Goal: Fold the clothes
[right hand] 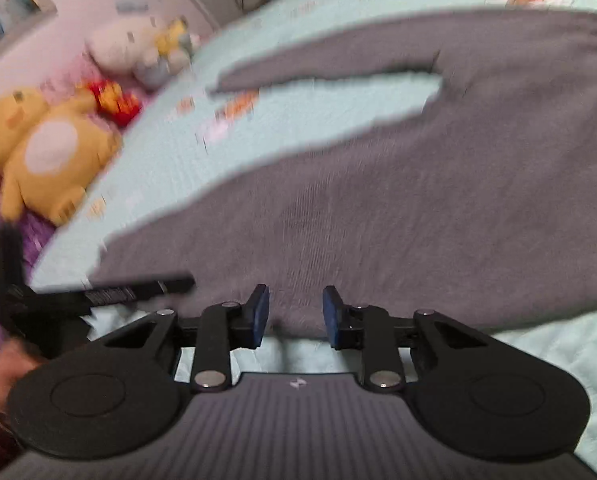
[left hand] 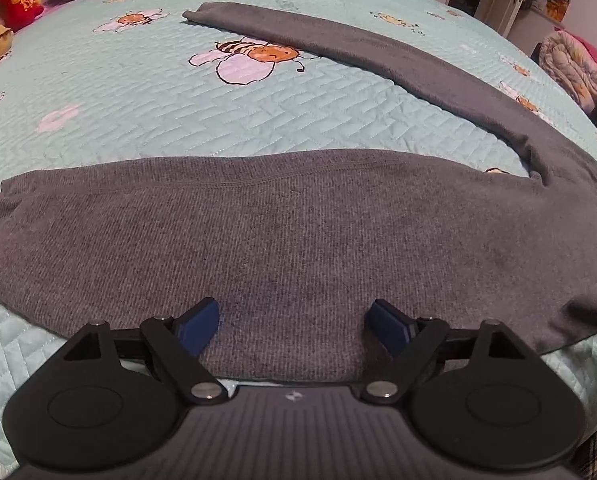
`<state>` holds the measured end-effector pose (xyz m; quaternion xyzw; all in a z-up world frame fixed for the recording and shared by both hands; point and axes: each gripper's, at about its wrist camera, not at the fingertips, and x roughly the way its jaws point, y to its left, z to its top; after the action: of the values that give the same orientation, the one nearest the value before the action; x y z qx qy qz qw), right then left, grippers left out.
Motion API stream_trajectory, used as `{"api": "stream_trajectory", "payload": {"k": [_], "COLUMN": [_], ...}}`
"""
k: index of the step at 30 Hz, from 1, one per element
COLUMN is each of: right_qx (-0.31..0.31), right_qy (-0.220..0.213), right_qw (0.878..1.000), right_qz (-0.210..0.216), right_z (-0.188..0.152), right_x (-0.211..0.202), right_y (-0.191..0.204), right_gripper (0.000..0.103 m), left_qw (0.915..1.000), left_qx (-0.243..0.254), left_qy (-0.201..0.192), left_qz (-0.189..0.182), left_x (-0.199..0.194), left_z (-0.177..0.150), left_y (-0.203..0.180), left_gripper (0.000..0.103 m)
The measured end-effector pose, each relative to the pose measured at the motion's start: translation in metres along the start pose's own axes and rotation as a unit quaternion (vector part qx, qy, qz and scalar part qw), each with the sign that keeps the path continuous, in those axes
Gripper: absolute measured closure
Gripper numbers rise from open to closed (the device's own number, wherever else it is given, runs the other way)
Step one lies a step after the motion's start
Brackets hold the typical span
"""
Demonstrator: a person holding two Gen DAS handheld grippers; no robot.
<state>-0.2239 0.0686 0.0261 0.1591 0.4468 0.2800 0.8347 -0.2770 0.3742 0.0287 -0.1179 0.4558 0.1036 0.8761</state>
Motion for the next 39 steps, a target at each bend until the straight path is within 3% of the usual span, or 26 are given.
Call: {"api": "stream_trajectory", "payload": {"k": [4, 5, 6, 7, 10, 11, 16, 19, 22, 23, 25, 27, 34, 39], "right_qx": [0.047, 0.060, 0.075, 0.090, 0.118, 0.127, 0.160, 0.106, 0.045, 0.024, -0.036, -0.090, -0.179, -0.202], "right_qy": [-0.051, -0.054, -0.044, -0.035, -0.032, -0.033, -0.012, -0.006, -0.028, -0.035, -0.042, -0.039, -0.021, -0.010], "right_qw": [0.997, 0.996, 0.996, 0.995, 0.992, 0.991, 0.984, 0.991, 0.996, 0.996, 0.996, 0.994, 0.982, 0.979], "right_qz": [-0.024, -0.028, -0.030, -0.032, -0.002, 0.011, 0.080, 0.076, 0.075, 0.076, 0.067, 0.052, 0.046, 0.013], "right_z": [0.016, 0.016, 0.012, 0.008, -0.005, -0.009, -0.025, -0.027, -0.014, -0.011, -0.003, 0.005, 0.004, -0.009], "right_x": [-0.031, -0.036, -0.038, -0.039, -0.051, -0.055, -0.059, -0.055, -0.057, -0.057, -0.055, -0.051, -0.039, -0.031], "right_y": [-0.046, -0.059, -0.074, -0.089, -0.098, -0.099, -0.095, -0.073, -0.054, -0.048, -0.038, -0.029, -0.011, -0.002], "right_gripper": [0.072, 0.072, 0.088, 0.093, 0.088, 0.087, 0.081, 0.081, 0.080, 0.080, 0.068, 0.066, 0.065, 0.065], "left_qw": [0.9999, 0.9999, 0.9999, 0.9999, 0.9998, 0.9999, 0.9952, 0.9931, 0.9903, 0.9906, 0.9926, 0.9937, 0.9941, 0.9949], "left_qx": [0.003, 0.003, 0.001, -0.001, -0.006, -0.011, -0.011, -0.011, -0.014, -0.009, 0.007, 0.021, 0.044, 0.017], "left_qy": [0.005, 0.004, 0.003, 0.002, -0.004, -0.008, -0.046, -0.030, -0.008, -0.006, -0.008, -0.012, -0.032, -0.032], "left_qz": [0.010, 0.012, 0.014, 0.016, 0.016, 0.006, -0.086, -0.113, -0.138, -0.136, -0.121, -0.109, -0.094, -0.094], "left_x": [0.003, 0.002, 0.001, -0.001, -0.008, -0.011, -0.026, -0.020, -0.010, -0.008, -0.007, -0.008, -0.015, -0.010], "left_z": [0.002, 0.003, 0.004, 0.004, 0.008, 0.011, 0.035, 0.043, 0.039, 0.037, 0.032, 0.028, 0.027, 0.027], "left_y": [-0.004, -0.005, -0.006, -0.007, -0.011, -0.013, -0.035, -0.050, -0.061, -0.064, -0.070, -0.074, -0.073, -0.062], "left_gripper": [0.010, 0.010, 0.011, 0.012, 0.022, 0.027, 0.026, 0.026, 0.026, 0.026, 0.027, 0.027, 0.026, 0.026]}}
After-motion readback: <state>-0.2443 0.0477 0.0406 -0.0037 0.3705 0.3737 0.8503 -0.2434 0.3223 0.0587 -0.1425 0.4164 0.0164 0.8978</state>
